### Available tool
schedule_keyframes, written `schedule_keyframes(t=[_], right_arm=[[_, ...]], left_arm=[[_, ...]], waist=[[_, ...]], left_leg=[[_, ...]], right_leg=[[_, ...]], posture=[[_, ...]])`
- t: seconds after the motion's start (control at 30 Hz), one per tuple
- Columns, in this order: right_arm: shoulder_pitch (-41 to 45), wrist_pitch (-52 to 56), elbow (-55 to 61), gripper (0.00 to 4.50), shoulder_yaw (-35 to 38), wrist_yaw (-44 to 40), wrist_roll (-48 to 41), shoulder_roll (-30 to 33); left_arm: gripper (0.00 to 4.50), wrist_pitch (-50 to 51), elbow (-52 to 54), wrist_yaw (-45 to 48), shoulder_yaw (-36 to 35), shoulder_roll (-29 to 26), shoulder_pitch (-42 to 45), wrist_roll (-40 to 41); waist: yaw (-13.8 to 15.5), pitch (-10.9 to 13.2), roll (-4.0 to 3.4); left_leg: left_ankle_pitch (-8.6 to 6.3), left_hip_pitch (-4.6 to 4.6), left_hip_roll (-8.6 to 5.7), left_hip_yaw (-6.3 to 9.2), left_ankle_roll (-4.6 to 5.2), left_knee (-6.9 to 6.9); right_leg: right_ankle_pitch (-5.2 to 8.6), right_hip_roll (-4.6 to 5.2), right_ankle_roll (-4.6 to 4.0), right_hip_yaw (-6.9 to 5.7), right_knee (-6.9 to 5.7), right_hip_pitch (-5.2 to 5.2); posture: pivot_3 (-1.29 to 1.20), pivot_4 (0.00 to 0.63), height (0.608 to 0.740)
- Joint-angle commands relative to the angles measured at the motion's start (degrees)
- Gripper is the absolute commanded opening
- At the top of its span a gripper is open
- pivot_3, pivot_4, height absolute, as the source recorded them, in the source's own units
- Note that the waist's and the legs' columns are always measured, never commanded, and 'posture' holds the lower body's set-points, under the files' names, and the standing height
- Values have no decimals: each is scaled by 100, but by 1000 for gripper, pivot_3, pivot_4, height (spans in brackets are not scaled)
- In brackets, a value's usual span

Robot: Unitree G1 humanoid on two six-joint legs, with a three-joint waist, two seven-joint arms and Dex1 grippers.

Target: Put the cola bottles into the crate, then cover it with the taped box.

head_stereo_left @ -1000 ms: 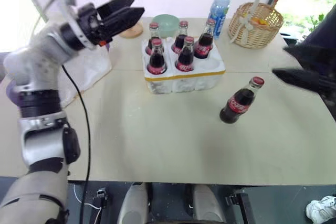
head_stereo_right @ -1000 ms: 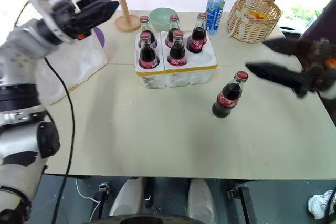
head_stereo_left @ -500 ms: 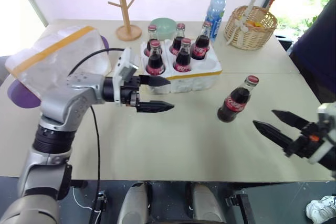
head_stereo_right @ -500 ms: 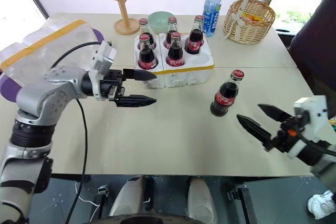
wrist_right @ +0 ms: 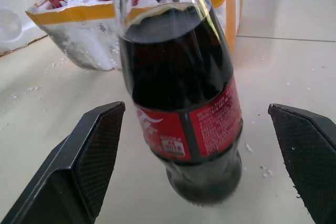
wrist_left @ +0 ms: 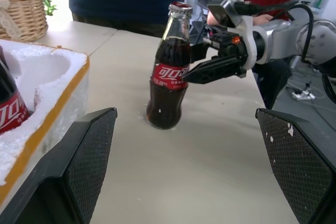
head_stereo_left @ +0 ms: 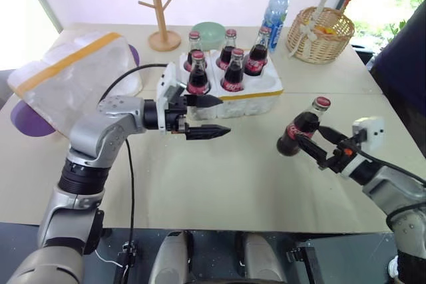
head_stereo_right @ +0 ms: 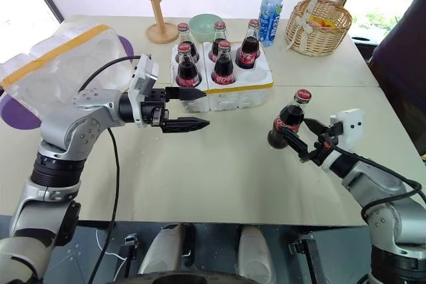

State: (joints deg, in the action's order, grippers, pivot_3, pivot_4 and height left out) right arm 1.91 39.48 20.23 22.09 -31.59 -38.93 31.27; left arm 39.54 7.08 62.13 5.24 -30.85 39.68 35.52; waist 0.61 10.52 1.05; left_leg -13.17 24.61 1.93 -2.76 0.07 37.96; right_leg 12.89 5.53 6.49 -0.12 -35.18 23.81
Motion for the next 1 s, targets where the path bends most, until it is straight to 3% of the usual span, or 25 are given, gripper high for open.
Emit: schedule_keyframes(t=[0.03,0.13,0.23,0.3,0.33,0.5,0.63,0.77,1.0], right_arm=[[262,-255,-262,4500,-84,-49,71,-54],[496,-350,-590,4500,-152,-104,72,-99],[566,-441,-622,3679,-170,-212,30,-65],[663,-400,-472,2833,-124,-265,-90,25],[819,-317,-406,2757,-48,-263,-245,80],[1941,111,-318,2757,68,-282,-826,409],[3893,-43,-1561,2757,-594,-385,-288,494],[5017,-702,-3024,2757,-1260,-516,645,271],[5622,-1543,-4697,2757,-2011,-956,1662,-114]], left_arm=[[4425,-104,71,-21,-88,25,140,-4],[4425,-133,26,-29,-70,41,173,-28],[4500,-170,-21,-69,-74,47,185,-78],[4500,-187,-29,-85,-101,29,182,-101],[4500,-185,-30,-90,-131,8,180,-100],[4500,-184,-37,-165,-285,-86,136,-97],[4500,-228,-60,-238,-422,-189,31,-136],[4500,-268,-65,-347,-498,-226,-16,-139],[4500,-324,-47,-595,-761,-319,-89,-142]], waist=[[1,0,0],[3,0,-1],[3,0,-1],[1,1,-1],[-1,2,-3],[-100,30,-47],[-179,34,-52],[-131,33,-50],[-123,37,-48]], left_leg=[[0,0,0,-1,0,0],[0,0,0,0,0,0],[0,0,0,0,0,0],[0,0,0,0,0,0],[0,0,0,0,0,0],[1,22,0,-17,1,1],[2,35,2,-11,1,2],[2,39,8,-3,2,-8],[2,85,-1,-3,2,4]], right_leg=[[0,0,0,0,0,0],[0,0,0,0,0,0],[0,0,1,0,0,0],[0,0,1,0,0,0],[0,0,1,0,0,1],[-2,0,3,14,-4,35],[-14,-6,25,13,-31,64],[-13,-18,26,9,-36,68],[-15,-7,31,4,-11,84]], posture=[[0,150,740],[0,150,740],[0,150,740],[0,150,740],[0,150,740],[0,150,740],[0,150,740],[0,150,740],[0,150,740]])
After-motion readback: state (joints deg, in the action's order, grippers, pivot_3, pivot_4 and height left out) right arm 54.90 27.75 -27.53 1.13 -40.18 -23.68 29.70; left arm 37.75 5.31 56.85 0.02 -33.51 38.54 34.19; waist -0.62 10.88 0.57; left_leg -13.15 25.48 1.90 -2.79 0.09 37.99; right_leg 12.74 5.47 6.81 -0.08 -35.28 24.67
